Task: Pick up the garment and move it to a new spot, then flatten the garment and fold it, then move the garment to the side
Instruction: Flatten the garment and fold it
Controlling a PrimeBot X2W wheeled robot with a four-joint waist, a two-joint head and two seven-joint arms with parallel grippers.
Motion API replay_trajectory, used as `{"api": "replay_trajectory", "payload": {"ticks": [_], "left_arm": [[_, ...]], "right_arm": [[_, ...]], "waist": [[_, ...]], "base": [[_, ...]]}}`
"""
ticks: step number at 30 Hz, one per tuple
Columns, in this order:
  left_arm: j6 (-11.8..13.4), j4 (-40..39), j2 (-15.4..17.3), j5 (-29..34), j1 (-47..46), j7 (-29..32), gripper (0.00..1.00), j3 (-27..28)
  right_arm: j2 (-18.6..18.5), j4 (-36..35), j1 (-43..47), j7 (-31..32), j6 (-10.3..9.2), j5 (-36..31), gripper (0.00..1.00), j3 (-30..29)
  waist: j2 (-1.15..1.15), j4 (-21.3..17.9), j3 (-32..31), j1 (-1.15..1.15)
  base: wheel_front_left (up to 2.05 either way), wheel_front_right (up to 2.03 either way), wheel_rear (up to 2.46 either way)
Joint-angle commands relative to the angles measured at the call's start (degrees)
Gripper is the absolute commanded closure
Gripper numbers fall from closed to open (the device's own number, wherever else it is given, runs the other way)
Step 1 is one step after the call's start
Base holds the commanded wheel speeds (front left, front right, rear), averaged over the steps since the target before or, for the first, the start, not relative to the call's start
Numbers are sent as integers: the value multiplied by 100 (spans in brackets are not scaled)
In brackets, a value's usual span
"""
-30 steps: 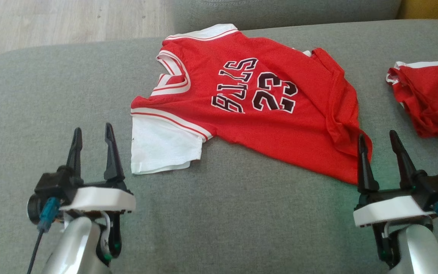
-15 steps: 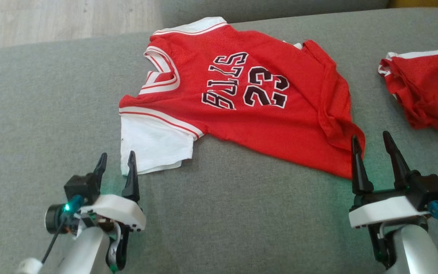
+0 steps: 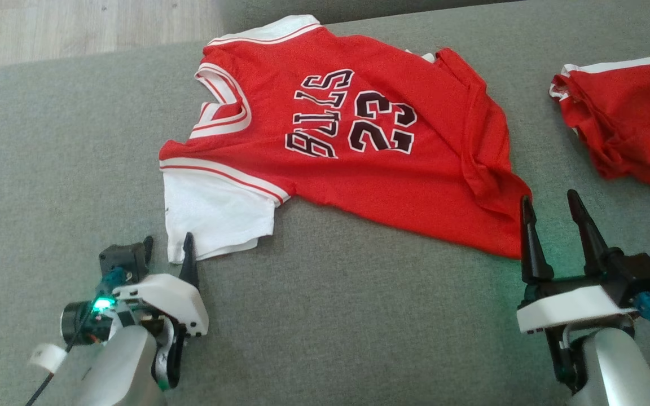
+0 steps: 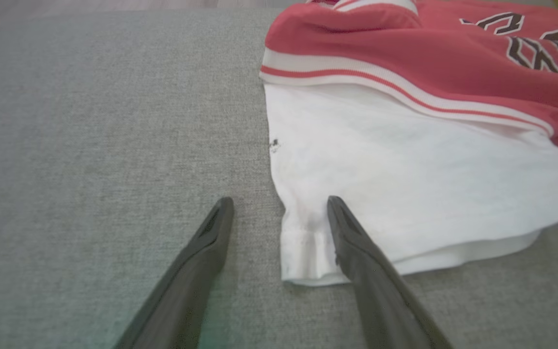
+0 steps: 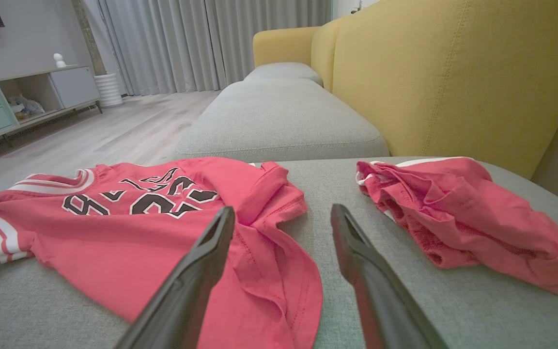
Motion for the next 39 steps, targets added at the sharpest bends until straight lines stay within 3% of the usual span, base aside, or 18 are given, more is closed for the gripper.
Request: {"api": "replay_trajectory", "payload": {"ticks": [1,2,3,7,18,39], "left_arm": [[-24,20,124,-60,-117,135,0,100],[-31,30,124,-76,-115,167,17,96],[-90,14,133,-123,-108,192,100,83],[-123,-106,141,-177,-116,-17,100,143],[-244,-923,92,-305,-64,-1339,100,482],[-321,-1412,34,-151,-6,-1478,100,334]], "right_arm": [[-30,-147,-157,-54,-4,11,0,121],[-30,-141,-157,-54,-4,13,0,122],[-30,-121,-168,-54,-4,23,0,132],[-30,-84,-139,-54,-4,27,0,141],[-30,269,356,103,-4,95,0,148],[-30,1207,-176,482,-4,265,0,377]], "waist": [[0,-9,-26,0],[0,-11,-35,0],[0,-17,-64,0],[0,-28,-108,0],[0,-61,-321,0],[0,188,-151,0]], "base": [[0,0,0],[0,0,0],[0,0,0],[0,0,0],[0,0,0],[0,0,0]]}}
